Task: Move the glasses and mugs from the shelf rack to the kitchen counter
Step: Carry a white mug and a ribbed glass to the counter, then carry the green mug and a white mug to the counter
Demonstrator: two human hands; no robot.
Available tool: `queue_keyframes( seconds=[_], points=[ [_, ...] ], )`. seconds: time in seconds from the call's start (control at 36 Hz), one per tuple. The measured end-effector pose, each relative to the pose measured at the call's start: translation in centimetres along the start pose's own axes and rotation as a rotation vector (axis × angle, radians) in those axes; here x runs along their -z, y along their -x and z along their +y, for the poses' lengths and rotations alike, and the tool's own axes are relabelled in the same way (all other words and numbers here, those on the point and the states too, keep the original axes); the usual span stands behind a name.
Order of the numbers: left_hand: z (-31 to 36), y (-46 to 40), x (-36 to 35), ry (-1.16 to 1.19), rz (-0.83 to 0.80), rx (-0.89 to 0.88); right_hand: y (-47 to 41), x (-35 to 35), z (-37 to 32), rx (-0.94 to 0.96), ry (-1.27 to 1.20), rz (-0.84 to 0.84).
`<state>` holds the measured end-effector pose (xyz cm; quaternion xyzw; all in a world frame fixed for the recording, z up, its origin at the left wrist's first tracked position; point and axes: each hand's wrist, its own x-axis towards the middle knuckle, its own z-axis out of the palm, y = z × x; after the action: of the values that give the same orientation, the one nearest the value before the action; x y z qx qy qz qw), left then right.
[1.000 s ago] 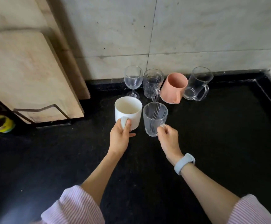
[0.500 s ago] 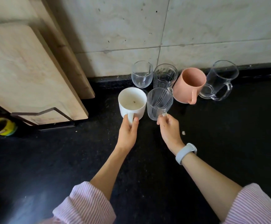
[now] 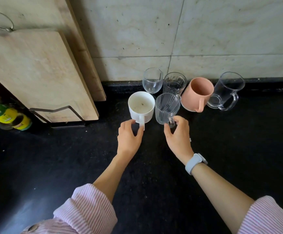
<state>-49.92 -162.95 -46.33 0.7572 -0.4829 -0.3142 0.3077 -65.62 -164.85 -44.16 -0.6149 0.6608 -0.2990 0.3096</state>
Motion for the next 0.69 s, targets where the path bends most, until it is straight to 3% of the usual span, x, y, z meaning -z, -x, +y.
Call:
queue_keyframes(
  seconds=[0.08,0.17,0.28,0.42,0.69],
  points=[
    [-0.5,1.3,2.3,-0.199,0.046,-0.098,1.4,0.5,-1.2,0.091,0.081,0.117],
    [-1.0,2.9,5.2,-0.394,0.086,-0.166,2.9,0.5,-3.1,0.270,0.216,0.105],
    [-2.2,6.4,9.8,-0.579,0.088,-0.107,6.3,-1.1,-6.4,0.530,0.255,-0.124],
    [-5.8,15.1,17.3,-0.671,0.238,0.052,13.8,-5.4,-11.5,0.737,0.322,-0.486],
    [-14.9,46.3,28.6,-0.668,0.618,0.513,38.3,-10.2,-20.5,1.205,0.440,-0.851]
  ],
)
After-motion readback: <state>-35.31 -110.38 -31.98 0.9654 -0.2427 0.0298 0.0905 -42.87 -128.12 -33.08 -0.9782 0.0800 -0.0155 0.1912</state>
